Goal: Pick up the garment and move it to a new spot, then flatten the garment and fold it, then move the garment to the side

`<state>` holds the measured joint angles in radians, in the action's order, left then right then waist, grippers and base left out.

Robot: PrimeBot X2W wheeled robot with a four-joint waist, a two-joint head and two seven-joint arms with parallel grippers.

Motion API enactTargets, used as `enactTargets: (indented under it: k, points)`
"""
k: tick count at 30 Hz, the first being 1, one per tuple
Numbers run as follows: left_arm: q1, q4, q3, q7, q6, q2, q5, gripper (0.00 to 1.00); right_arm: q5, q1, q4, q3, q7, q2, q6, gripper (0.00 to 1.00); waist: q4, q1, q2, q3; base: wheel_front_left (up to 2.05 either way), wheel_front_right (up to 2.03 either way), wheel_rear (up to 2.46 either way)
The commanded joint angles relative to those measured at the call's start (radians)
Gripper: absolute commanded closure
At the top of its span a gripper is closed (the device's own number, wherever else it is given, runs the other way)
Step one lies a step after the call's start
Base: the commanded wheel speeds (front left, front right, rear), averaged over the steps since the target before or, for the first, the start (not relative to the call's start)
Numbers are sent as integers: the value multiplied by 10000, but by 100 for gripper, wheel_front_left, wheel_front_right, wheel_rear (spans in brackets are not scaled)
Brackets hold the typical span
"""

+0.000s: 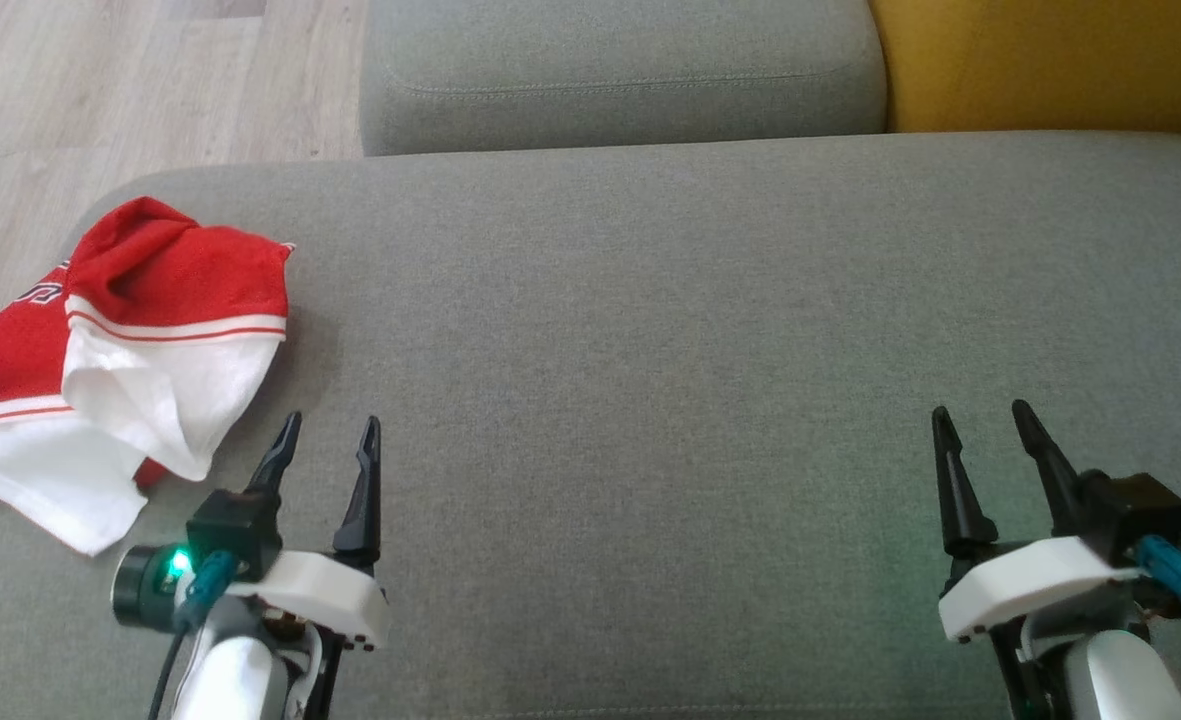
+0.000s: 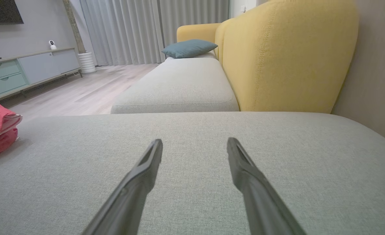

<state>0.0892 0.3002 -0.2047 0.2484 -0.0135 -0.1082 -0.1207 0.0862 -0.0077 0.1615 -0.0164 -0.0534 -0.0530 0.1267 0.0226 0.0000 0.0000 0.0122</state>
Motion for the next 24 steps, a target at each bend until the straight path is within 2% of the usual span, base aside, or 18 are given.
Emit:
enactTargets:
  k: [1,24]
  points:
    - [651,-269,379,134,-60,-163,109,0,-26,-179,-339,182,-100,-32,40,0,1,0,0,-3,0,0,0]
    - [636,-40,553,134,-146,-98,23,0,233,-214,-197,156,-218,25,40,0,209,0,0,-26,0,0,0]
